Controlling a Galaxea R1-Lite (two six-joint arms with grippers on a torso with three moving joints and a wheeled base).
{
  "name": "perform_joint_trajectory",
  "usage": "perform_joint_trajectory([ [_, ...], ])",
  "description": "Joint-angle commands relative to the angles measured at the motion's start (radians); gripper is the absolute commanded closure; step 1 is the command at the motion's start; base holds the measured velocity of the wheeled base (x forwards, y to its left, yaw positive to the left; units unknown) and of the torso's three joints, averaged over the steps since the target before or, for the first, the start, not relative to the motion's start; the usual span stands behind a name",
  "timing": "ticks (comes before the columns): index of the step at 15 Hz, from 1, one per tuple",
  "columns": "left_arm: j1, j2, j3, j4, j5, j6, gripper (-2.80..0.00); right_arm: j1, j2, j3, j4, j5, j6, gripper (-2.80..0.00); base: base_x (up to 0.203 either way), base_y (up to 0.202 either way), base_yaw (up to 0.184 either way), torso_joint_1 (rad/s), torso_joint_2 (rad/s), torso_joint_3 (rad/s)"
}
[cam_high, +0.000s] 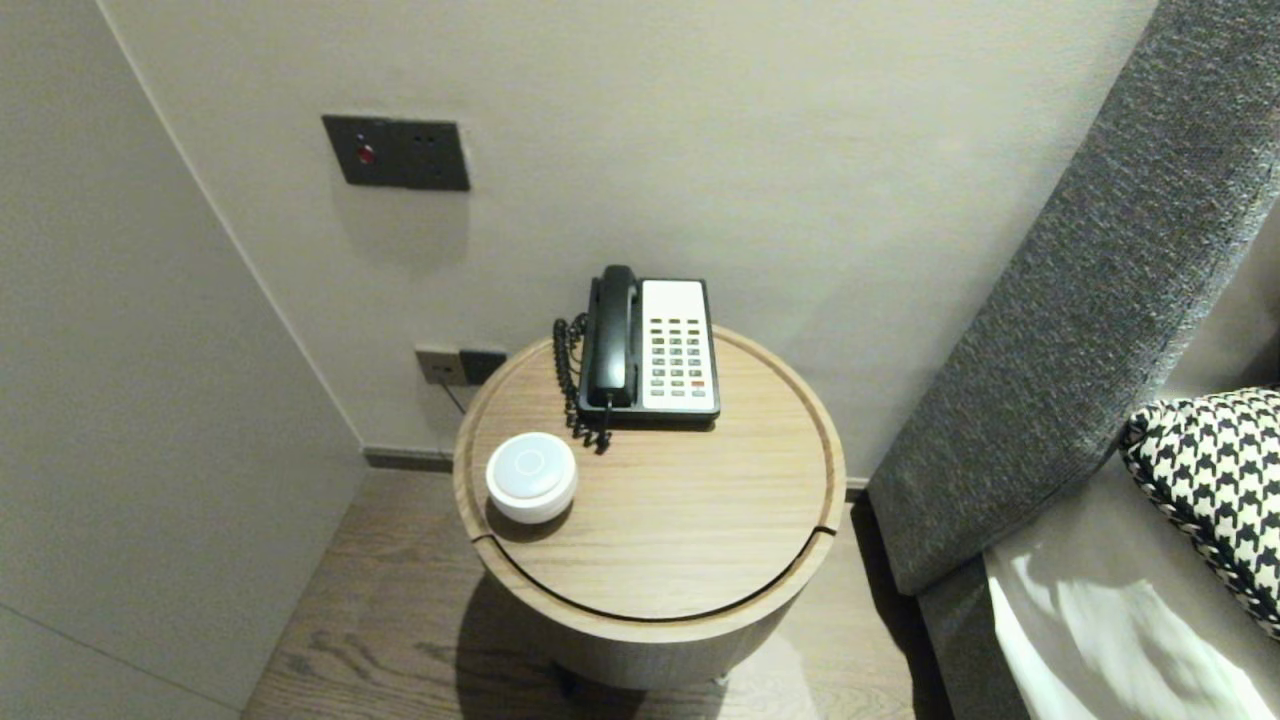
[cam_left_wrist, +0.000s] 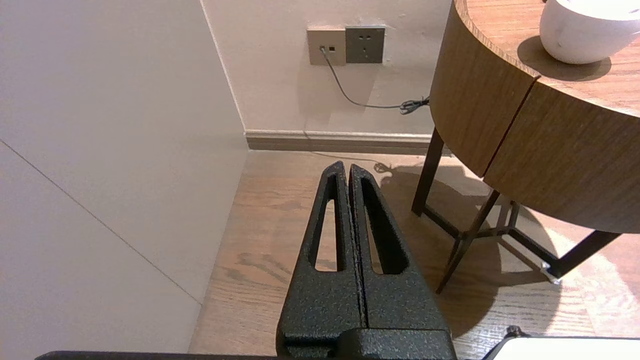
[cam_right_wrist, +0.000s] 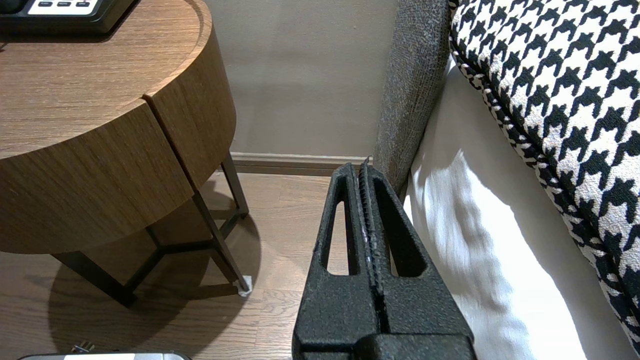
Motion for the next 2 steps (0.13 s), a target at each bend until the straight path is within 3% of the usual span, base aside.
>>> perform_joint_trajectory([
  [1,0.000,0.000,0.000,0.000,0.000,0.000,0.00,-0.001,0.000,0.040,-0.001,0.000,0.000,0.00,0.000,0.000,0.000,0.000,0.00,0.000],
  [2,0.002,0.000,0.000,0.000,0.000,0.000,0.00,-0.001,0.000,0.040,-0.001,0.000,0.000,0.00,0.000,0.000,0.000,0.000,0.00,0.000],
])
